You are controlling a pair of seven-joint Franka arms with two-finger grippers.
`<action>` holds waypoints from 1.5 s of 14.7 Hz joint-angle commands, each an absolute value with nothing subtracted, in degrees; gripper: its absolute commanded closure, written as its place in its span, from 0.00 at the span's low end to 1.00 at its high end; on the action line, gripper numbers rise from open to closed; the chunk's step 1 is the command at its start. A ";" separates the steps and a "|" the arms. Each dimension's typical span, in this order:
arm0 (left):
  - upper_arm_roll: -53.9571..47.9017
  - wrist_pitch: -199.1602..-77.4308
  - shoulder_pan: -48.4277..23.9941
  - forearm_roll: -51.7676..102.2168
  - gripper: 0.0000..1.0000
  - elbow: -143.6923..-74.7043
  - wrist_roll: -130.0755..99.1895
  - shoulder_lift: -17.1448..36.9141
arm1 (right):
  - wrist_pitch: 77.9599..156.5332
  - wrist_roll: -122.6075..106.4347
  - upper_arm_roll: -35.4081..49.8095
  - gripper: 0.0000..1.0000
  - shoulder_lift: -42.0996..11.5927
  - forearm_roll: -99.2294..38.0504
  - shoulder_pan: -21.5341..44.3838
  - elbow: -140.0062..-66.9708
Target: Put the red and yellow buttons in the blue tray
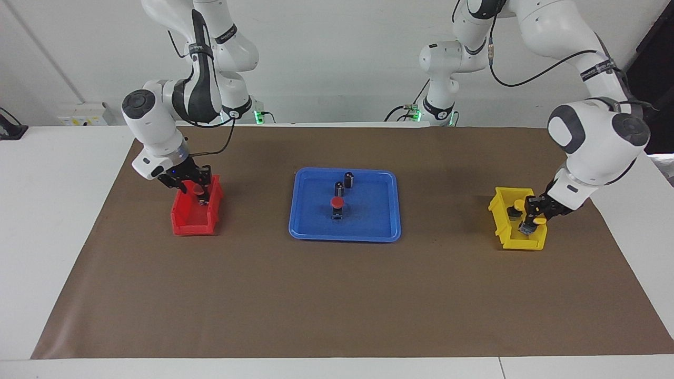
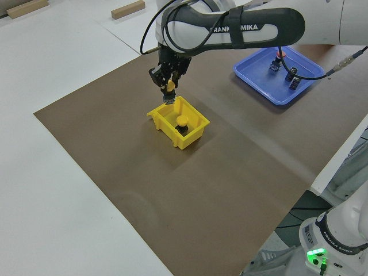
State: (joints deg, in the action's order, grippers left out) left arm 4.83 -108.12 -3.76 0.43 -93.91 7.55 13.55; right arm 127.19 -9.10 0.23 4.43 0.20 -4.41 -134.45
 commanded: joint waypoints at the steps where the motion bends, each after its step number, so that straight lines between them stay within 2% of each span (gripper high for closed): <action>1: 4.92 -106.87 -12.18 0.35 0.98 -92.28 -5.49 14.94 | 129.55 -11.16 0.97 0.39 6.06 -1.05 -6.15 -137.63; 5: 4.92 -112.56 -27.21 4.92 0.98 -99.91 -20.34 12.66 | 131.13 -12.48 0.88 0.40 6.68 -1.05 -6.42 -139.31; 7: 4.92 -114.69 -33.20 5.62 0.98 -100.46 -27.22 13.09 | 131.22 -12.74 0.97 0.47 6.68 -1.05 -7.20 -139.39; 10: 4.92 -117.06 -37.86 8.70 0.98 -100.90 -29.08 13.97 | 131.57 -12.92 0.97 0.75 6.42 -1.05 -6.77 -138.87; 12: 5.01 -120.65 -40.60 8.70 0.98 -103.52 -30.93 14.68 | 130.70 -12.83 0.97 0.84 5.80 -0.97 -6.24 -136.95; 13: 5.01 -121.72 -40.87 8.61 0.98 -104.06 -31.11 15.90 | 128.78 -12.92 0.97 0.84 5.19 -0.97 -5.98 -134.76; 16: 5.10 -124.00 -40.87 8.09 0.99 -104.06 -31.03 18.71 | 115.54 -13.10 1.05 0.84 1.68 -0.71 -6.06 -122.56; 19: 5.10 -124.80 -40.87 8.09 0.98 -104.15 -30.94 19.86 | 107.25 -12.48 1.32 0.84 -1.05 -0.70 -5.98 -113.14; 20: 5.10 -124.54 -40.87 8.00 0.93 -104.15 -30.85 19.86 | 104.70 -11.61 1.49 0.84 -2.36 -1.05 -5.19 -109.64; 21: 5.18 -124.02 -40.87 7.91 0.69 -103.80 -30.85 19.86 | 102.33 -9.34 1.49 0.84 -3.68 -1.14 -3.36 -106.03; 22: 5.19 -123.32 -40.87 7.82 0.28 -103.71 -31.02 19.86 | 100.74 -6.45 1.49 0.84 -5.17 -1.14 -1.60 -102.69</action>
